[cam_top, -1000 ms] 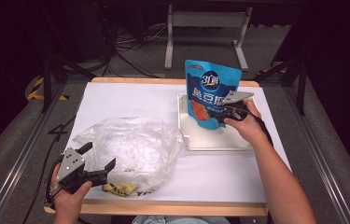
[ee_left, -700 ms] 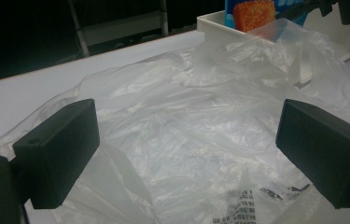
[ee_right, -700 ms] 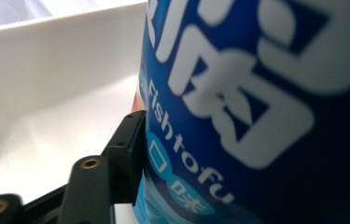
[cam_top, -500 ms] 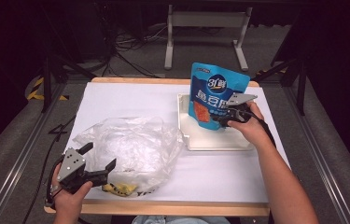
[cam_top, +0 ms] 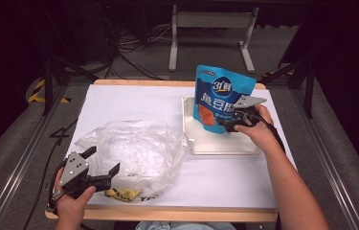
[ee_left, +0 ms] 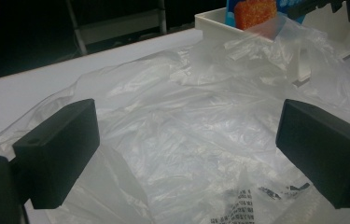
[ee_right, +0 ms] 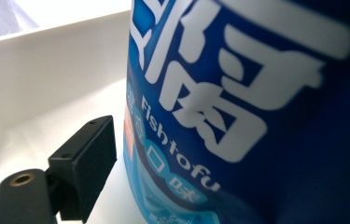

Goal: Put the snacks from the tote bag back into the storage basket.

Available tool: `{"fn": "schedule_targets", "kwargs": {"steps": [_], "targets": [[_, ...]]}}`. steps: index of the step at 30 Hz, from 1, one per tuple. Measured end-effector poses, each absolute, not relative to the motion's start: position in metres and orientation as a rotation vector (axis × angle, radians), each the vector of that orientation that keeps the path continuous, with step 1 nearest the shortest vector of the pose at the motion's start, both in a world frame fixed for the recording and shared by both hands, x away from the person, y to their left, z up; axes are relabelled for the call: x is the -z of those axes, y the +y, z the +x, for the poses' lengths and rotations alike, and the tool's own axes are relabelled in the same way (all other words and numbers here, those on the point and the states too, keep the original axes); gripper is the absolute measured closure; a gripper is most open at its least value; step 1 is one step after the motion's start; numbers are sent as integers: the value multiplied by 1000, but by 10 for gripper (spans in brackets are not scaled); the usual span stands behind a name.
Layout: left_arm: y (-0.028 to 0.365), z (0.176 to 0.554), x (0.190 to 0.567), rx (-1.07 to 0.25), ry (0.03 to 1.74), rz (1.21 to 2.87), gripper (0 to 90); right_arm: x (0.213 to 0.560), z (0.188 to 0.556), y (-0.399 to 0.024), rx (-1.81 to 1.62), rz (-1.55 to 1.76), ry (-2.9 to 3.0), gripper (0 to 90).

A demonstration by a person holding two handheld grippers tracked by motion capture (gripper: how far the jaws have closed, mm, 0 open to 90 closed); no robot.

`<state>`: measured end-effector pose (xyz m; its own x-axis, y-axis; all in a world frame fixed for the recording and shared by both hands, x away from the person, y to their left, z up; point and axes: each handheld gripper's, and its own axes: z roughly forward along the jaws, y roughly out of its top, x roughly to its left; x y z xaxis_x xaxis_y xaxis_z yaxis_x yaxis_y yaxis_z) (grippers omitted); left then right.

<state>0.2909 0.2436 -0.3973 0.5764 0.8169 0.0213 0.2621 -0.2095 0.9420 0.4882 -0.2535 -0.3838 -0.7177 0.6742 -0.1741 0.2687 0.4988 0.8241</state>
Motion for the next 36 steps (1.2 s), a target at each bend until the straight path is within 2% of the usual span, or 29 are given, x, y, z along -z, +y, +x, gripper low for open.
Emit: {"fn": "schedule_targets", "kwargs": {"steps": [10, 23, 36], "targets": [[242, 292, 398, -651, 889, 1762, 69, 364, 468, -264, -1141, 806, 2209, 173], [241, 292, 398, -645, 893, 1759, 69, 328, 424, -281, -1182, 819, 2136, 173], [241, 292, 398, -643, 895, 1758, 69, 305, 379, -275, -1293, 764, 2175, 174]]}}
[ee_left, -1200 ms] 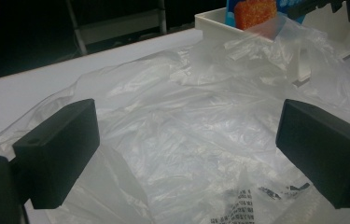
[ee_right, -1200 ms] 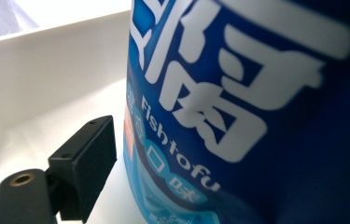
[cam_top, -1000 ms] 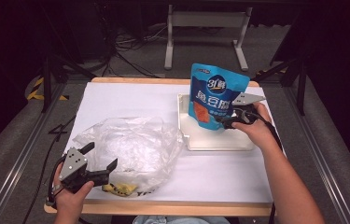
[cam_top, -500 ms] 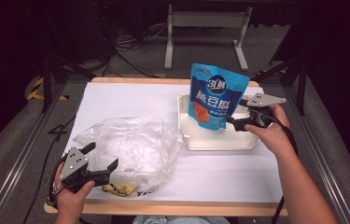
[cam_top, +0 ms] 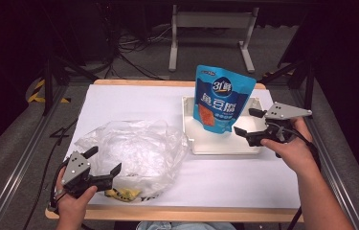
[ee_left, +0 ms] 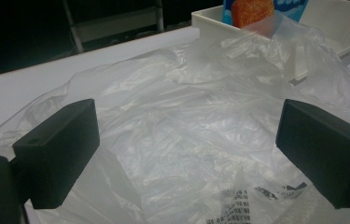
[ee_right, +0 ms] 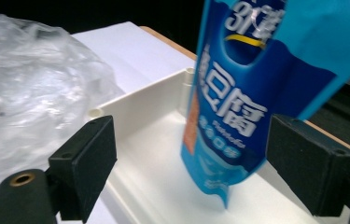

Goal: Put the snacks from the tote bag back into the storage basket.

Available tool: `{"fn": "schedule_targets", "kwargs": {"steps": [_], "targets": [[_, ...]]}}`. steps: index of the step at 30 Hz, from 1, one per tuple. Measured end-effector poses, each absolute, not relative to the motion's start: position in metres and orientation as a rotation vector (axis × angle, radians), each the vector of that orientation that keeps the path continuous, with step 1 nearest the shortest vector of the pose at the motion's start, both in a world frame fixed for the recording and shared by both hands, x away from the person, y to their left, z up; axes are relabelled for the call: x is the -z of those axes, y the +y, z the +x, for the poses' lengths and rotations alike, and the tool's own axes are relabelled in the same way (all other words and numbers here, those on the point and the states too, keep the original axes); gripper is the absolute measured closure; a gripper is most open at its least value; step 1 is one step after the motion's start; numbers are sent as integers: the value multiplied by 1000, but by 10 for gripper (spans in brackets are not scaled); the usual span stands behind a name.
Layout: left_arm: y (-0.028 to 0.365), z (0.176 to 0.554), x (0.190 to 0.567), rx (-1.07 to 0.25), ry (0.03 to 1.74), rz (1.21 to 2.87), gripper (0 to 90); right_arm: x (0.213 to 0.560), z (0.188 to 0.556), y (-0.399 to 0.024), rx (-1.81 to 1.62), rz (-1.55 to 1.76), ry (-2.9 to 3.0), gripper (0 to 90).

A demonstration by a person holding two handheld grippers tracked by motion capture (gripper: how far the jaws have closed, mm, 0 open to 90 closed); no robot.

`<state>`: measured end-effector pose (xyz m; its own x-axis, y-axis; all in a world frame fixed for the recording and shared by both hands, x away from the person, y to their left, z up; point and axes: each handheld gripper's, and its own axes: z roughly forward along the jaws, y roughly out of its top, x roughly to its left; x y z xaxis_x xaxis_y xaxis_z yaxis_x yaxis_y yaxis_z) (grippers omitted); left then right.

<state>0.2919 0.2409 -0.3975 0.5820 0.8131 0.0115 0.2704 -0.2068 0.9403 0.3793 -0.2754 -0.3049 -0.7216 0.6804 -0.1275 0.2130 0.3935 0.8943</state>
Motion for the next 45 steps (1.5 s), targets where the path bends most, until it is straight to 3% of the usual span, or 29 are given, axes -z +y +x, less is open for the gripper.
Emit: {"fn": "schedule_targets", "kwargs": {"steps": [15, 27, 45], "targets": [[242, 292, 397, -633, 885, 1772, 69, 309, 347, -256, -1360, 663, 2281, 161], [241, 292, 397, -638, 869, 1786, 69, 347, 327, -238, -1448, 602, 2261, 161], [237, 294, 402, -633, 843, 1844, 70, 401, 335, -227, -1399, 662, 2241, 161]]}}
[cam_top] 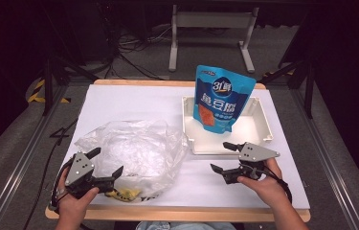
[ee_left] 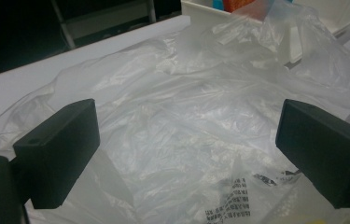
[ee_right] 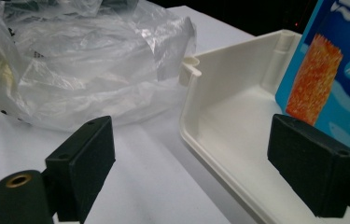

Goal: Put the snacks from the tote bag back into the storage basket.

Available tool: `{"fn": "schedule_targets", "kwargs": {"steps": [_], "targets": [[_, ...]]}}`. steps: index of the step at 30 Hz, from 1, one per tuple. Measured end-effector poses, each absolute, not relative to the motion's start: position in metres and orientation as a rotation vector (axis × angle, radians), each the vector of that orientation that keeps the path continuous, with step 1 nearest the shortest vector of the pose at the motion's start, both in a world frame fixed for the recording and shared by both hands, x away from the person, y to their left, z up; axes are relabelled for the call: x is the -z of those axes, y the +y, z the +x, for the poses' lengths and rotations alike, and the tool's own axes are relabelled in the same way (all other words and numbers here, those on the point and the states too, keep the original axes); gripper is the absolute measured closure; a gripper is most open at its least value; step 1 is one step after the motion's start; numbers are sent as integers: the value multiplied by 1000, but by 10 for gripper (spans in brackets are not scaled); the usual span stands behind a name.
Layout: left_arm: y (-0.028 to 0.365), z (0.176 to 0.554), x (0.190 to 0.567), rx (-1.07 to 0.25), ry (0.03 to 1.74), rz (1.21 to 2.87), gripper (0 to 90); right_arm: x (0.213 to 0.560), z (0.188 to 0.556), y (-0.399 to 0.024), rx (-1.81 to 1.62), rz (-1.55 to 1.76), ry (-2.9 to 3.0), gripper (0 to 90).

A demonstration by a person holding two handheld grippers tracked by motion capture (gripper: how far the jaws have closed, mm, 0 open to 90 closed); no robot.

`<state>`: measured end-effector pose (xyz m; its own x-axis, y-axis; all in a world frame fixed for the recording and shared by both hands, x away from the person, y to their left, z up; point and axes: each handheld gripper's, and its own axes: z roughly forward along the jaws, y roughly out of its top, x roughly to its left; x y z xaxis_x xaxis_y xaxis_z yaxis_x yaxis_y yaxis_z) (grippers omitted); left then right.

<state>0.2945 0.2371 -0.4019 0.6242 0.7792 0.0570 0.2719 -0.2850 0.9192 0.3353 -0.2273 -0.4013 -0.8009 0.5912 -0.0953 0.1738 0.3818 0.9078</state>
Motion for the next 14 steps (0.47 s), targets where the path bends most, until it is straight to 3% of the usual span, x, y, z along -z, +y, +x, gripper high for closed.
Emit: {"fn": "schedule_targets", "kwargs": {"steps": [6, 14], "targets": [[238, 297, 404, -619, 849, 1853, 69, 420, 344, -228, -1359, 706, 2264, 161], [237, 296, 404, -617, 834, 1847, 67, 420, 343, -229, -1356, 697, 2258, 161]]}}
